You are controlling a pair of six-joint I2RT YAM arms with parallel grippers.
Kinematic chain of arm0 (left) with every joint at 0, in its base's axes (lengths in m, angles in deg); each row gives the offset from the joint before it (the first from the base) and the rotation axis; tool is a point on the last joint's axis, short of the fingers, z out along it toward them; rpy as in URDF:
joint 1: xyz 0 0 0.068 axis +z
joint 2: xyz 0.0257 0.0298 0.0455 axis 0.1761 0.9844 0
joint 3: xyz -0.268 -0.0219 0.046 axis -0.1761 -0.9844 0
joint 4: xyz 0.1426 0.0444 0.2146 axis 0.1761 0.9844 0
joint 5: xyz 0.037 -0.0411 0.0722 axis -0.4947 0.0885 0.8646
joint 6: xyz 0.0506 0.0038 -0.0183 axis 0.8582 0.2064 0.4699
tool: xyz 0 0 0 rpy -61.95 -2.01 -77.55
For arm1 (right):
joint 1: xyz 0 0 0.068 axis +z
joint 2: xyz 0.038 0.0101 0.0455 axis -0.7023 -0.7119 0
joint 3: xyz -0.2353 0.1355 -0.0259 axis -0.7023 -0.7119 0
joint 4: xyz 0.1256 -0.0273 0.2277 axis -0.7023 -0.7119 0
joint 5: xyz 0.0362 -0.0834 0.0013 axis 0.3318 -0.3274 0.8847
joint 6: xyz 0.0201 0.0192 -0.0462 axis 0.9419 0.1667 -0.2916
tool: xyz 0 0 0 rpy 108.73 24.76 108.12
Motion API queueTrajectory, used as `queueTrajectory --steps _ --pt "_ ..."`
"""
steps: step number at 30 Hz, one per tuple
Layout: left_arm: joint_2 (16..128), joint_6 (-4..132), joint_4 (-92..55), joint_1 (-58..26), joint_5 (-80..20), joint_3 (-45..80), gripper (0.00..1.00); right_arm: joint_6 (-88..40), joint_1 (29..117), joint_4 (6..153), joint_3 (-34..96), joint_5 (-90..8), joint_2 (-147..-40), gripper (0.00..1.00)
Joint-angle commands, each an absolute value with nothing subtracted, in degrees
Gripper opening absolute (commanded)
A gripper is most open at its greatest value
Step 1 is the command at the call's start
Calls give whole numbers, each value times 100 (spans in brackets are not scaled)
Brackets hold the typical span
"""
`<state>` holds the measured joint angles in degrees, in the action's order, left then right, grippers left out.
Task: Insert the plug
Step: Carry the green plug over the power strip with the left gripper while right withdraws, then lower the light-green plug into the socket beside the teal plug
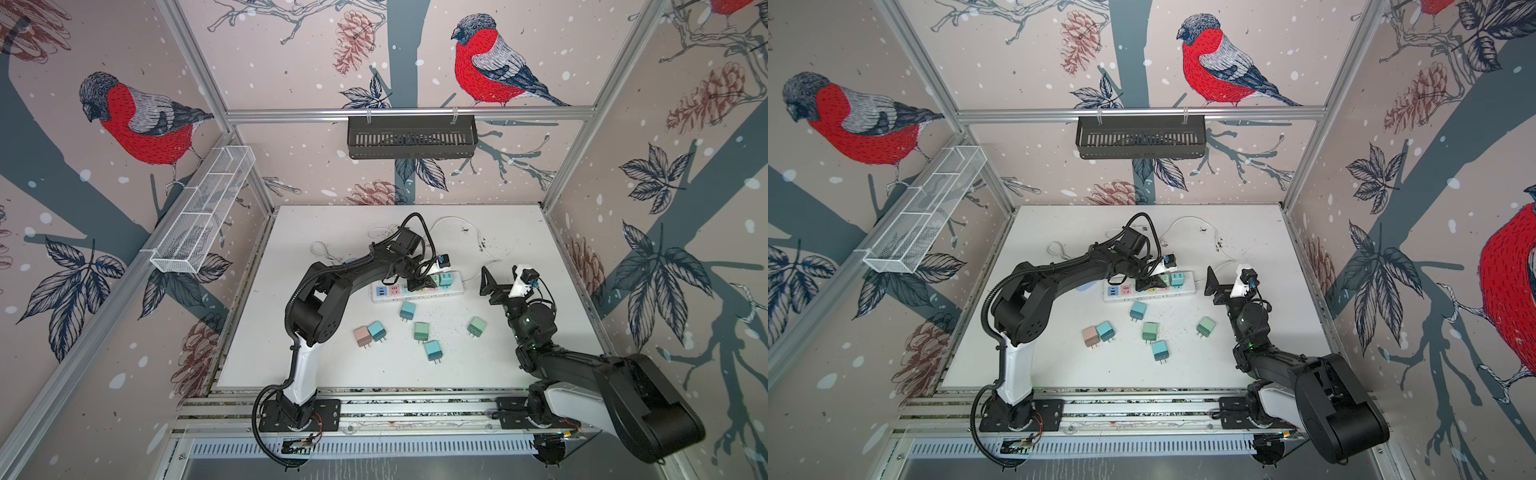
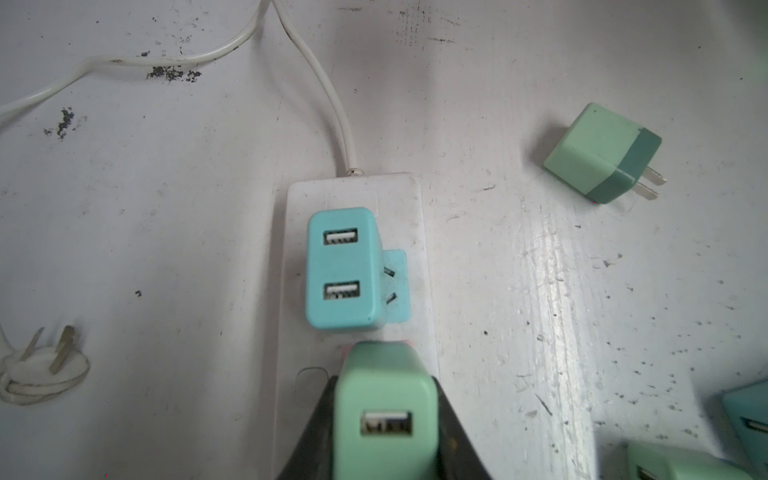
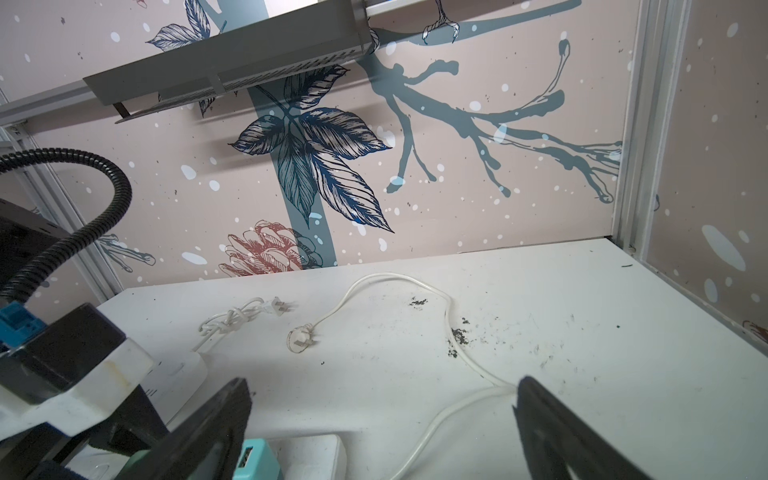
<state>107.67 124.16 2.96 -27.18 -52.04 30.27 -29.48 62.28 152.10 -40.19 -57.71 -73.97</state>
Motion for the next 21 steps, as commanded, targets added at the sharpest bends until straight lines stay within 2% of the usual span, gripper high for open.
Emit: queueTrajectory --steps 1,21 --pt "10800 12502 444 -2721 -5192 3080 0 -2894 6223 15343 -3991 -5765 -7411 100" --pt "10921 12615 643 -2721 -4950 3204 0 -2908 6226 15383 -3982 -5758 -7446 100"
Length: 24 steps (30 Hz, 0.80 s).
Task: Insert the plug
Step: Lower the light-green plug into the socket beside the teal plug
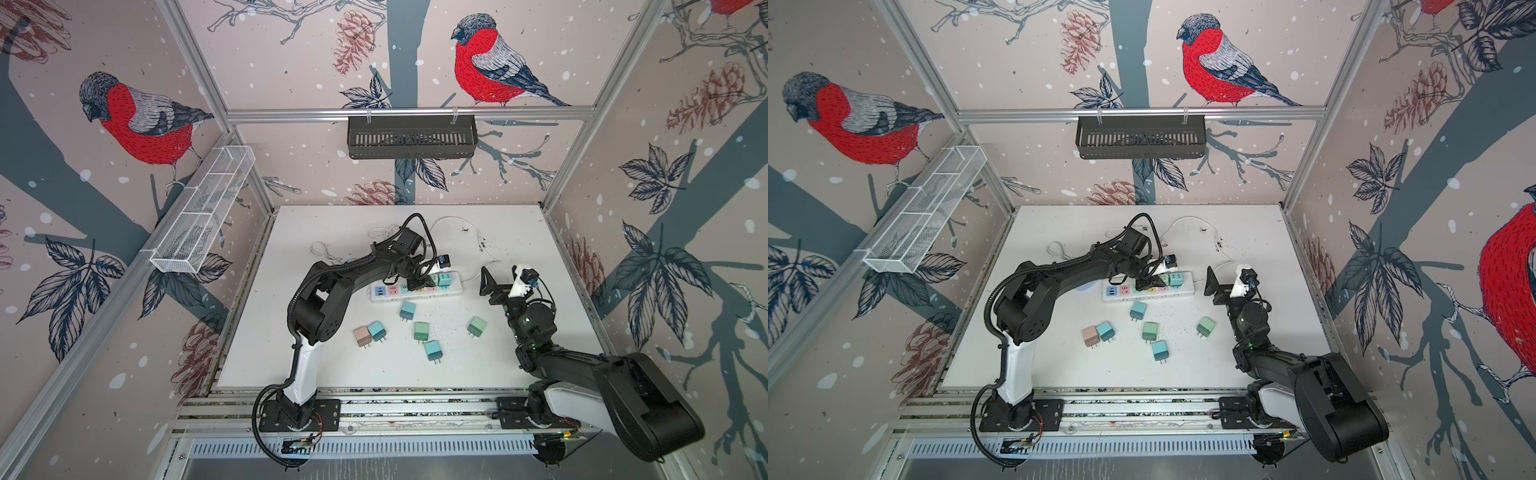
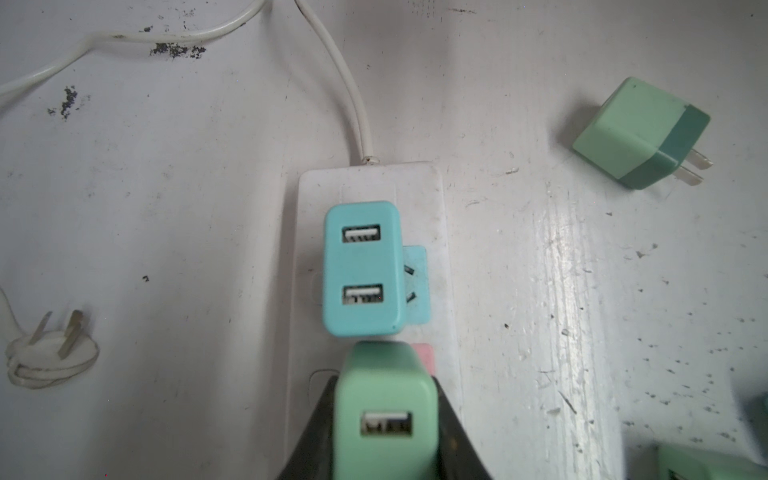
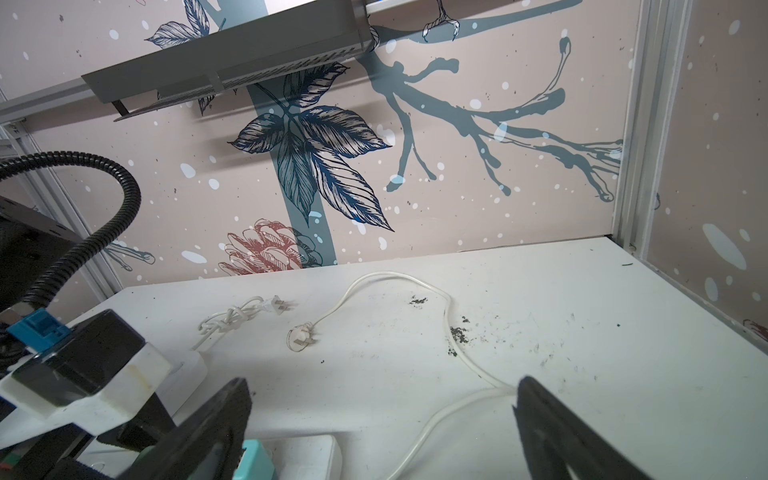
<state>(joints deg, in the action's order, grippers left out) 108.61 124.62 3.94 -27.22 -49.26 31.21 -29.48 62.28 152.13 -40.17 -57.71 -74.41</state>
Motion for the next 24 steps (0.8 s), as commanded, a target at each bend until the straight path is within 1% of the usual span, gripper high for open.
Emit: queueTrajectory --steps 1,12,19,24 --pt "10944 12625 663 -2721 -5001 3229 0 -2903 6228 15382 -3991 -5753 -7440 100" --pt "11470 12511 1308 -2642 -5034 3708 0 -2904 6226 15366 -3962 -5751 -7471 100" --pt "11545 12498 1410 -2642 -5072 3710 0 -2896 6228 15367 -4005 -5760 -7411 100" --pt "11634 12339 1846 -2650 -4849 4042 0 -2908 6221 15337 -3966 -5742 -7456 100"
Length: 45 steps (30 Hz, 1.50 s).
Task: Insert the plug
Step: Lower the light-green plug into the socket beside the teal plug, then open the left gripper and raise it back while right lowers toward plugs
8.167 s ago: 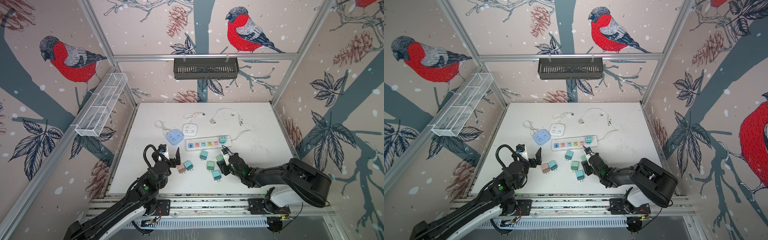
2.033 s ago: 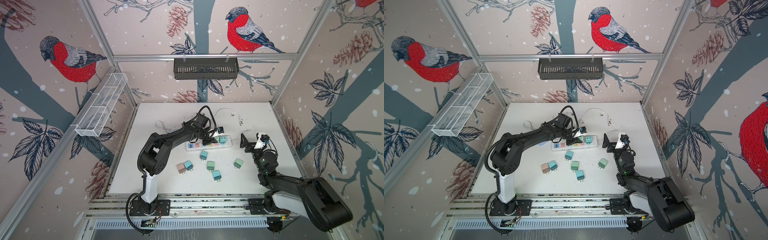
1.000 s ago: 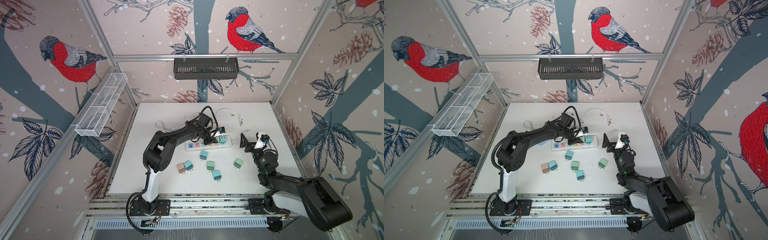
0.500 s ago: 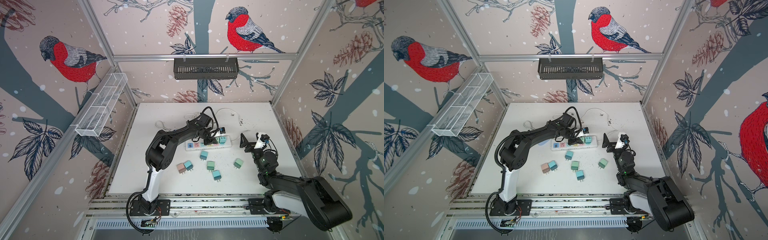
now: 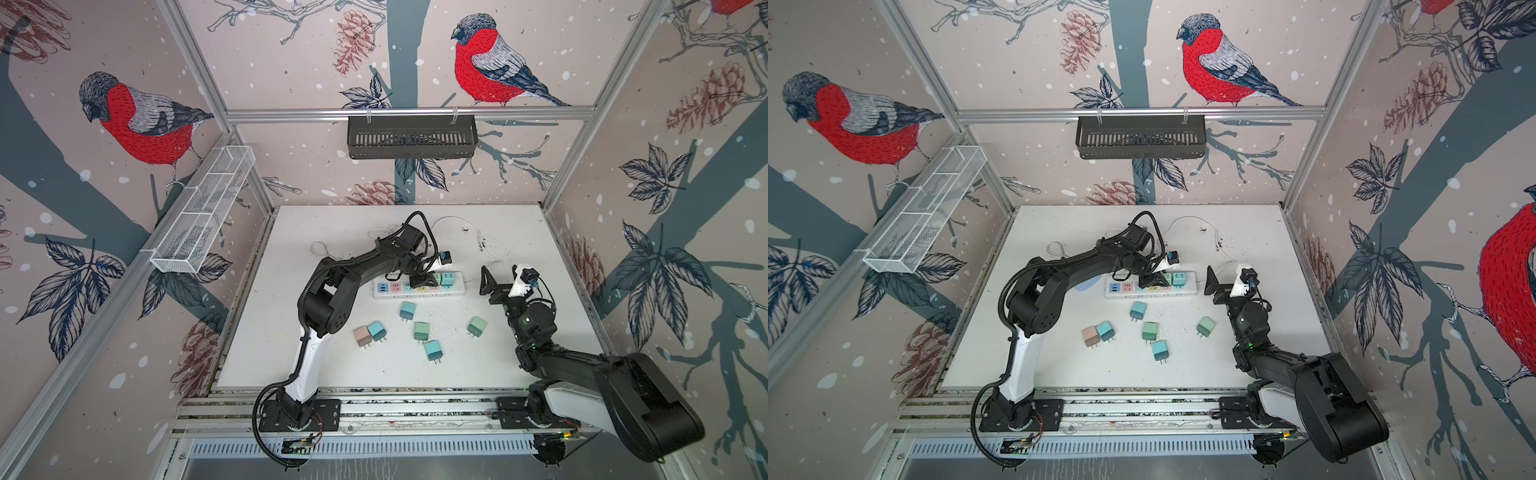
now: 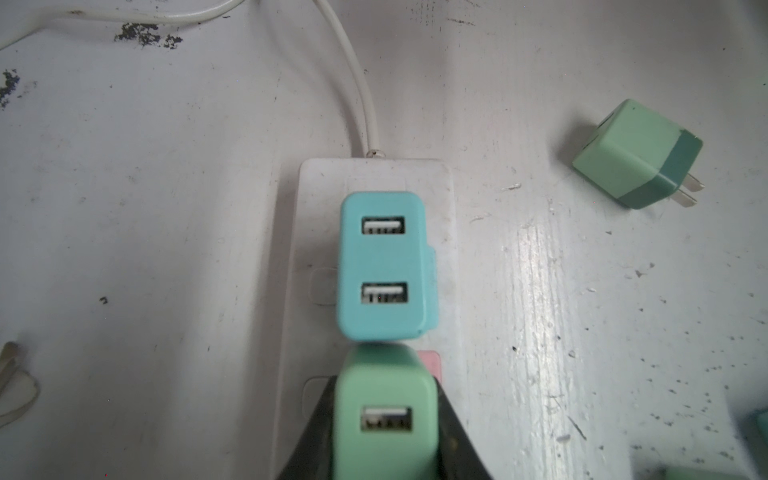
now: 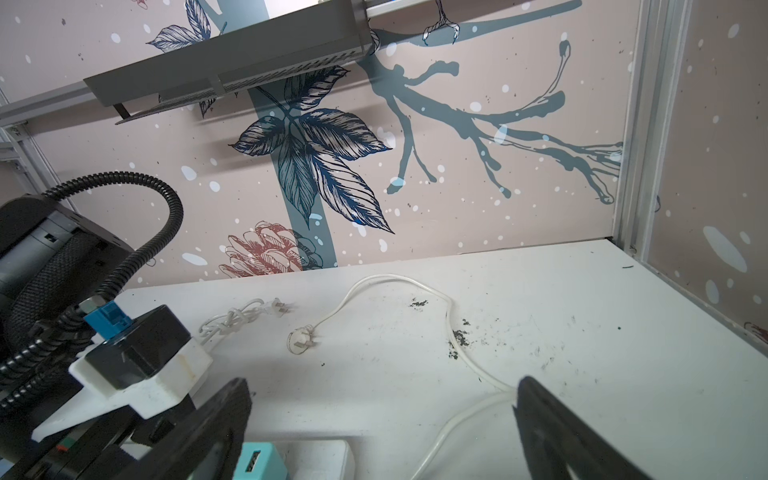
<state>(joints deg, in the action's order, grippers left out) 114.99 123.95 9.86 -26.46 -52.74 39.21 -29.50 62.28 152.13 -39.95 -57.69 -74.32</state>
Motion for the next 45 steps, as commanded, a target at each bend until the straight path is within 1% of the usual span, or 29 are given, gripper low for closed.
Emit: queueTrajectory --steps 1,7,8,10,12,13,14,18,21,25,27,30,31,33,34,35,37,41,42,44,45 --pt "11672 12316 1914 -2650 -4793 4115 0 -2914 6223 15339 -3953 -5738 -7467 100" --pt "11845 12331 2132 -2655 -4757 4377 0 -2897 6223 15401 -4018 -5760 -7411 100" --pt "11860 12318 2111 -2659 -4778 4386 5 -2895 6228 15398 -4020 -5778 -7410 100" --pt "11872 12324 2092 -2660 -4775 4388 19 -2901 6223 15393 -4026 -5764 -7396 100" --pt "11850 12326 2021 -2660 -4749 4370 39 -2904 6233 15377 -4021 -5743 -7397 100" --pt "11823 12330 1999 -2660 -4753 4369 97 -2904 6233 15377 -4018 -5749 -7408 100" --pt "11782 12312 1962 -2660 -4758 4369 98 -2910 6228 15378 -4010 -5759 -7413 100" --pt "11440 12301 1781 -2660 -4957 4263 98 -2855 6225 15379 -3996 -5886 -7426 100" --pt "10833 12240 1521 -2668 -5167 3946 98 -2725 6203 15396 -4080 -6247 -7316 100" --pt "9518 11828 318 -2692 -5147 2791 98 -2370 6096 15372 -4204 -6840 -7147 100" --pt "8752 11478 -536 -2695 -5036 2077 98 -2095 5930 15237 -4199 -6712 -7097 100" --pt "7629 10452 -2106 -2694 -4422 903 98 -1870 5786 14380 -4041 -6355 -6725 100" --pt "7299 10025 -2562 -2695 -4014 482 98 -1744 5772 13959 -3959 -6256 -6497 100" --pt "6601 9242 -3302 -2671 -3242 -302 98 -1366 5720 12950 -3768 -5661 -5990 100" --pt "6259 8930 -3595 -2660 -2831 -705 98 -1342 5719 12487 -3711 -5187 -5665 100" --pt "5985 8781 -3834 -2632 -2546 -1063 98 -1220 5815 12193 -3734 -5003 -5337 100" --pt "5374 8567 -4277 -2560 -2090 -1879 98 -768 6032 11569 -3837 -5203 -4668 100" --pt "4474 8195 -4933 -2526 -1357 -3203 98 107 6645 9919 -3849 -6000 -3452 100" --pt "4319 8083 -5097 -2532 -1158 -3449 98 225 6804 9555 -3785 -6172 -3315 100" --pt "4032 7732 -5382 -2527 -664 -3893 98 689 7234 8334 -3463 -6773 -3118 100" --pt "3951 7532 -5502 -2527 -499 -4052 98 825 7367 8019 -3368 -6885 -3121 100"
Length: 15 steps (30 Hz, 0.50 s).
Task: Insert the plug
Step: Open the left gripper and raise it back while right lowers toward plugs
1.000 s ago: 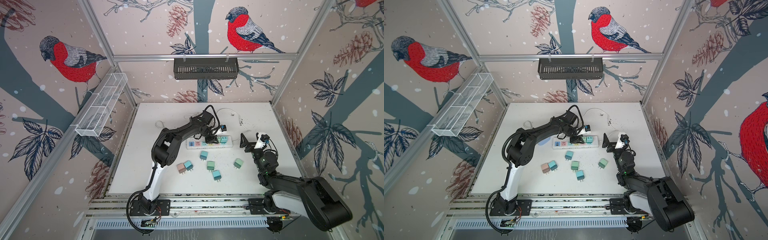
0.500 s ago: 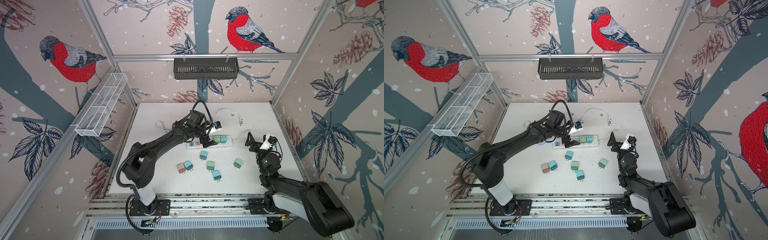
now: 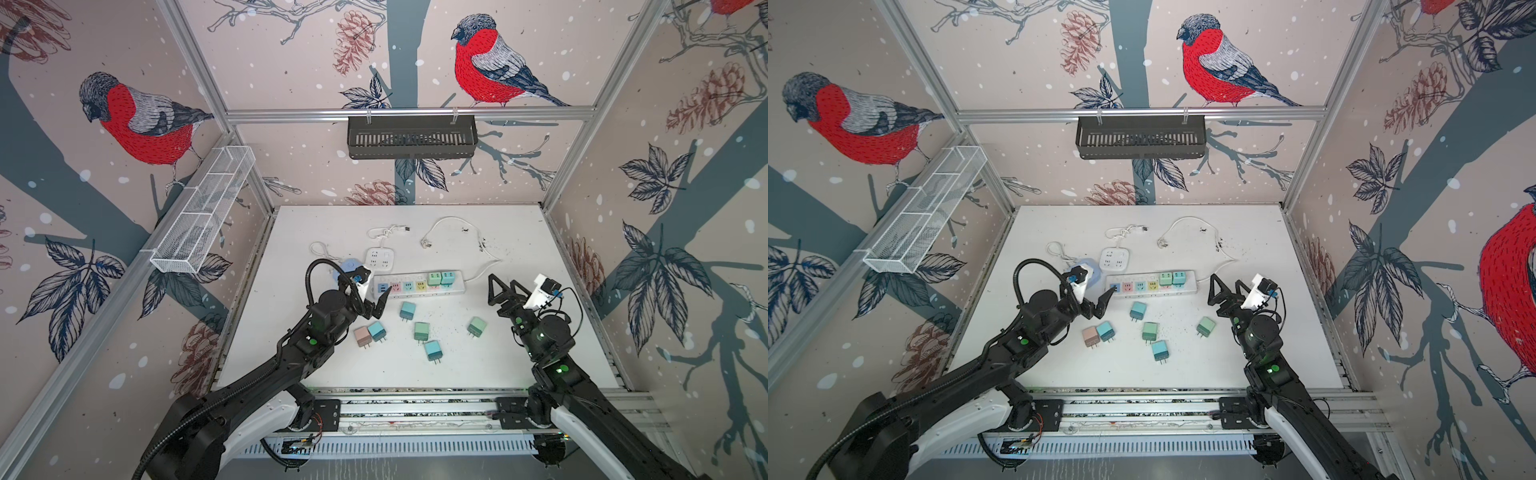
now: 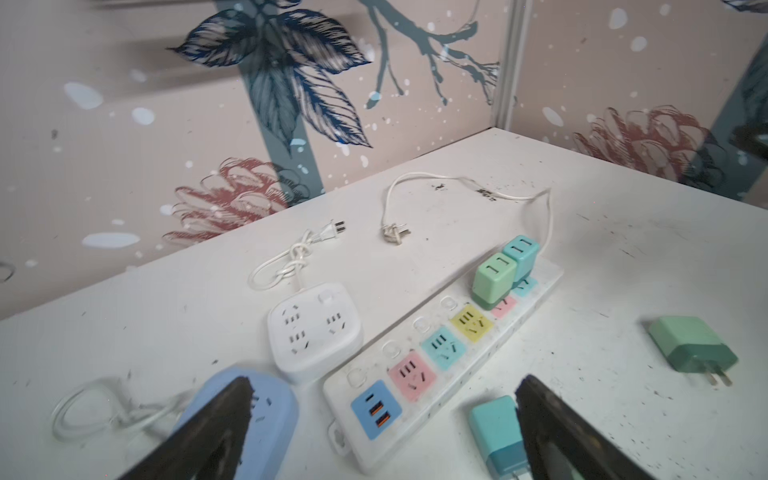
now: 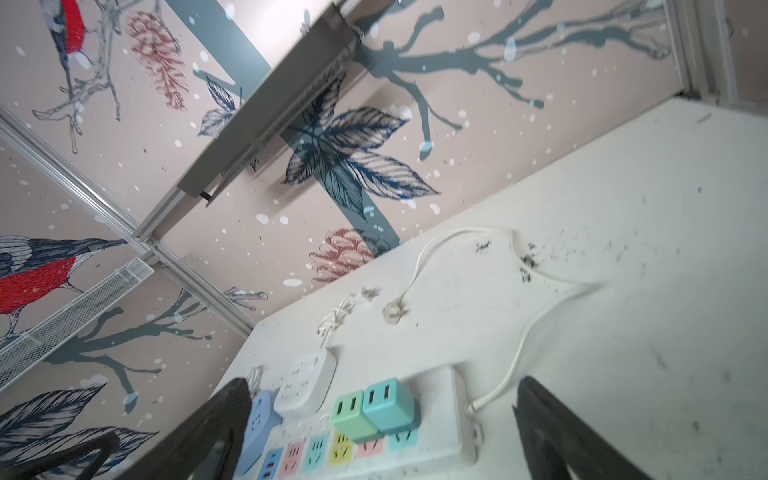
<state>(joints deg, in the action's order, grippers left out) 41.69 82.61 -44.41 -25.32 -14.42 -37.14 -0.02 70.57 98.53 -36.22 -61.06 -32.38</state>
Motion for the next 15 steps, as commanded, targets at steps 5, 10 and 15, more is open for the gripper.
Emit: queueTrajectory --steps 5,10,15 --pt "3869 7391 -5912 -2535 -330 -4657 98 1496 8006 6980 -3031 -7021 -3634 98" --pt "4061 6416 -4884 -2519 1496 -4496 98 2178 9074 6877 -3053 -7948 -4461 97" --pt "4313 6400 -5777 -2519 1804 -5112 97 2621 9820 6762 -2960 -8453 -5139 97"
